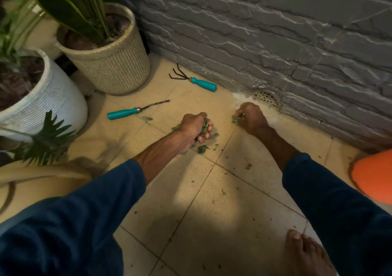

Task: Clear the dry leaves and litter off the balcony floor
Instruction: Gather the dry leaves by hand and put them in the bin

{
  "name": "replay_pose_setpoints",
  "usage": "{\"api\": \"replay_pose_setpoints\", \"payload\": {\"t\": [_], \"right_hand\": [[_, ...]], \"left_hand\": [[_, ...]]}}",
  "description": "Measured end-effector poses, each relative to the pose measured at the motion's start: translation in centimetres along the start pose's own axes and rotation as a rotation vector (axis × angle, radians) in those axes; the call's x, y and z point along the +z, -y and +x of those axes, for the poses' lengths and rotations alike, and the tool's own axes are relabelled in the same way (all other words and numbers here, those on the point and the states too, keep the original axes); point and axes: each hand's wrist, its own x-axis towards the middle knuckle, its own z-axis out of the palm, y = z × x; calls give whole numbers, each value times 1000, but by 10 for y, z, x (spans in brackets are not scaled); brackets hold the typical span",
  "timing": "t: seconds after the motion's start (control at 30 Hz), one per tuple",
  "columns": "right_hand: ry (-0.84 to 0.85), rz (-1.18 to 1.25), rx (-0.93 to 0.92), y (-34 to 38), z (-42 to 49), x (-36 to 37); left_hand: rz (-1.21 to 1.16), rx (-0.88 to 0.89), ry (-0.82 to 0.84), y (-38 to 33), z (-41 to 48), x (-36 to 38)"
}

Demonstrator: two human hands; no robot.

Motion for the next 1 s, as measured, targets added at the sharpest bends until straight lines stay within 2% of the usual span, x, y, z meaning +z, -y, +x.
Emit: {"api": "replay_pose_setpoints", "payload": {"t": [0.2, 0.3, 0.43, 0.53, 0.63, 0.87, 1.0], "right_hand": [[-11, 8, -15, 2, -21, 6], [-27, 217, -70, 9, -40, 0], [-95, 622, 22, 35, -67, -17], [-141, 746, 46, 58, -84, -36], [-152, 716, -11, 79, -96, -48], [-174, 488, -168, 107, -108, -44], [-172, 373, -246, 119, -106, -34]], "left_hand": [[-5, -14, -4, -1, 0, -2], [9, -18, -16, -2, 0, 1], [48, -35, -28, 1, 2, 6], [30, -48, -52, -1, 1, 9], [-19, -76, -63, -9, -3, 13], [-182, -201, 63, -16, -13, 14], [-225, -219, 80, -13, -10, 3]]}}
